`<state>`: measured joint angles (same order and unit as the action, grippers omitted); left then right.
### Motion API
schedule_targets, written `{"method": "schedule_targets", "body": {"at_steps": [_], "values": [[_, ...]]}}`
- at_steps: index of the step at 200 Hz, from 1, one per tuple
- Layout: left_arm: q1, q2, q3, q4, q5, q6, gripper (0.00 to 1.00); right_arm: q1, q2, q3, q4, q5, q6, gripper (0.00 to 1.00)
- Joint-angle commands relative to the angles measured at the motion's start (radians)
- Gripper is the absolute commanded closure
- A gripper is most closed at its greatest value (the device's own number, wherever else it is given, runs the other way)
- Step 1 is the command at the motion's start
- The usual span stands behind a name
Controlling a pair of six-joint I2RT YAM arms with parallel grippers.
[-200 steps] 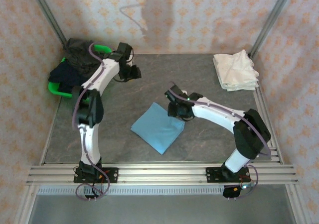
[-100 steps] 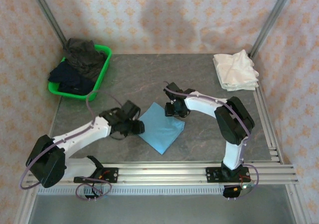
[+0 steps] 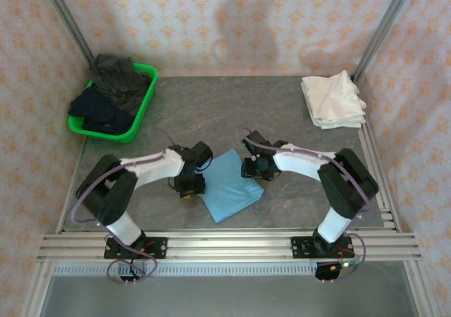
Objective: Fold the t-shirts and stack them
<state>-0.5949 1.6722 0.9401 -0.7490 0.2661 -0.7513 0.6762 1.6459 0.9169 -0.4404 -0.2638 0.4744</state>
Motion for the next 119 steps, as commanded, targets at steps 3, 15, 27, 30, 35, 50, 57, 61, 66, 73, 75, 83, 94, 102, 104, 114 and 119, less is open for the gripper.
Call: {"method": "schedule_targets", "body": {"at_steps": [3, 15, 27, 30, 35, 50, 57, 61, 66, 73, 75, 83, 94, 102, 104, 114, 119], "values": [[0.114, 0.133, 0.12, 0.271, -0.092, 0.144, 0.65, 0.035, -0.113, -0.105, 0.051, 0.036, 0.18, 0.47], [0.139, 0.163, 0.177, 0.249, -0.066, 0.183, 0.65, 0.036, -0.157, -0.164, 0.116, 0.04, 0.244, 0.45], [0.144, 0.187, 0.236, 0.221, -0.062, 0.211, 0.64, 0.041, -0.184, -0.197, 0.208, 0.017, 0.279, 0.44], [0.145, 0.192, 0.248, 0.208, -0.062, 0.224, 0.64, 0.045, -0.187, -0.2, 0.226, 0.012, 0.284, 0.44], [0.146, 0.202, 0.275, 0.192, -0.056, 0.246, 0.64, 0.05, -0.191, -0.201, 0.249, 0.008, 0.29, 0.43], [0.146, 0.218, 0.312, 0.176, -0.035, 0.263, 0.64, 0.067, -0.186, -0.169, 0.242, 0.024, 0.279, 0.42], [0.145, 0.219, 0.317, 0.174, -0.031, 0.264, 0.63, 0.07, -0.18, -0.152, 0.214, 0.043, 0.278, 0.42], [0.145, 0.221, 0.319, 0.171, -0.03, 0.264, 0.63, 0.074, -0.178, -0.146, 0.202, 0.054, 0.277, 0.42], [0.147, 0.221, 0.32, 0.17, -0.025, 0.264, 0.63, 0.079, -0.173, -0.143, 0.199, 0.061, 0.276, 0.41], [0.147, 0.221, 0.316, 0.173, -0.02, 0.26, 0.63, 0.083, -0.169, -0.145, 0.203, 0.065, 0.278, 0.42], [0.146, 0.22, 0.316, 0.175, -0.02, 0.26, 0.63, 0.085, -0.169, -0.146, 0.204, 0.067, 0.281, 0.41], [0.145, 0.221, 0.307, 0.18, -0.017, 0.257, 0.63, 0.091, -0.161, -0.145, 0.195, 0.091, 0.289, 0.42], [0.146, 0.226, 0.299, 0.186, -0.016, 0.253, 0.63, 0.096, -0.147, -0.134, 0.145, 0.14, 0.3, 0.41], [0.146, 0.228, 0.292, 0.188, -0.016, 0.248, 0.63, 0.098, -0.14, -0.121, 0.095, 0.19, 0.311, 0.41], [0.146, 0.229, 0.29, 0.189, -0.015, 0.247, 0.63, 0.098, -0.138, -0.119, 0.082, 0.2, 0.313, 0.41], [0.145, 0.229, 0.279, 0.195, -0.011, 0.244, 0.63, 0.102, -0.136, -0.109, 0.028, 0.253, 0.319, 0.41], [0.146, 0.228, 0.274, 0.198, -0.01, 0.241, 0.63, 0.104, -0.137, -0.105, 0.005, 0.277, 0.324, 0.4]]}}
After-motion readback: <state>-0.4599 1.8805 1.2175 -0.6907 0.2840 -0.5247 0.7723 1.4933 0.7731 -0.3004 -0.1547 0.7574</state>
